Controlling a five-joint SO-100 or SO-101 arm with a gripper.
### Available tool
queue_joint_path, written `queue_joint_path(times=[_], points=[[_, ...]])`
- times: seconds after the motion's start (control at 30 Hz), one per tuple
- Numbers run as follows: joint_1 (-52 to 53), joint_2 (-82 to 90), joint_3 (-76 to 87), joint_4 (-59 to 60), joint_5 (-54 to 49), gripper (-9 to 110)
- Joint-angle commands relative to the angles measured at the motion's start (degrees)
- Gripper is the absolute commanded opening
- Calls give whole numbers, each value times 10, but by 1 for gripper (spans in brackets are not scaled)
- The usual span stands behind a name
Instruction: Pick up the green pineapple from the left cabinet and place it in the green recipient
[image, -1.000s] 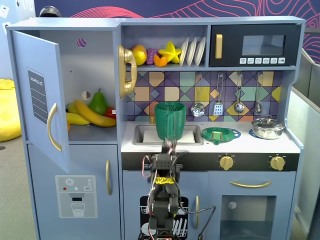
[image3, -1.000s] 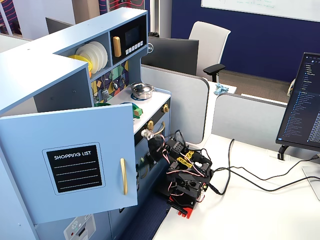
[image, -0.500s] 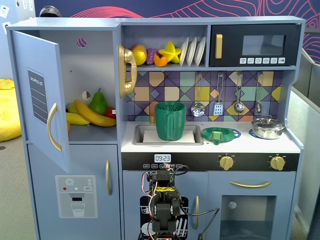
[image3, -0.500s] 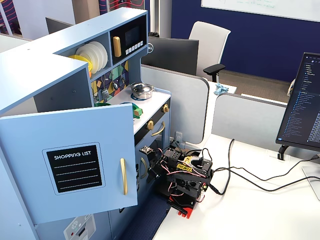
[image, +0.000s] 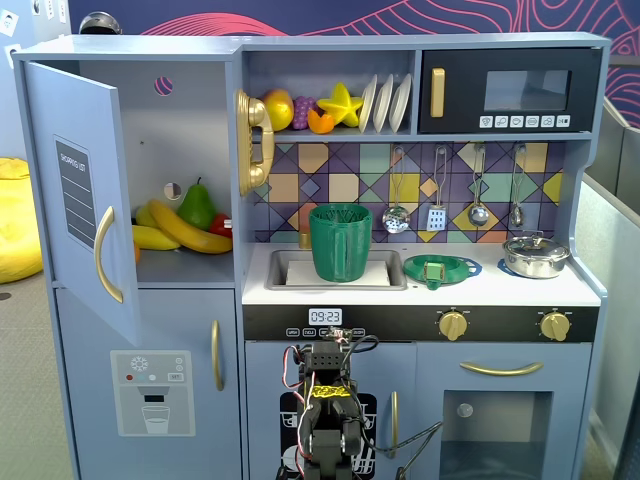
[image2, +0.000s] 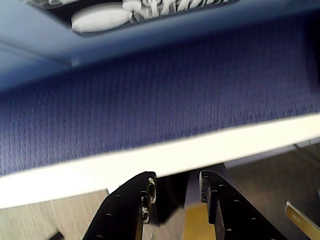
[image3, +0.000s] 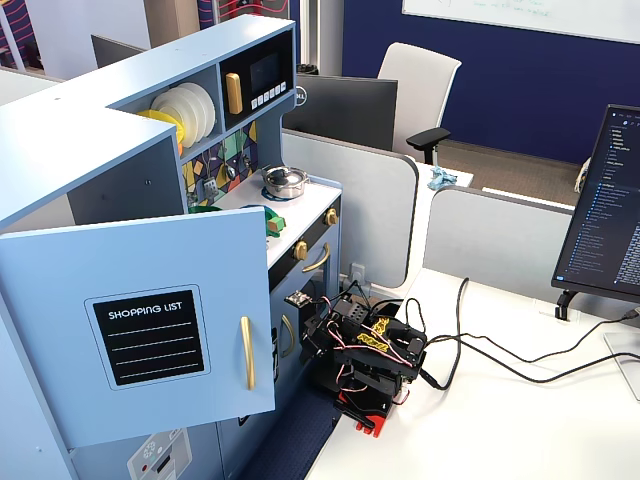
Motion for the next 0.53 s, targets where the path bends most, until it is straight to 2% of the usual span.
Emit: queue_joint_path(times=[0.0, 0.07, 0.5], points=[[9, 3, -4, 67, 11, 0], [9, 4, -4, 90, -32, 0], [25, 4, -4, 127, -51, 4]])
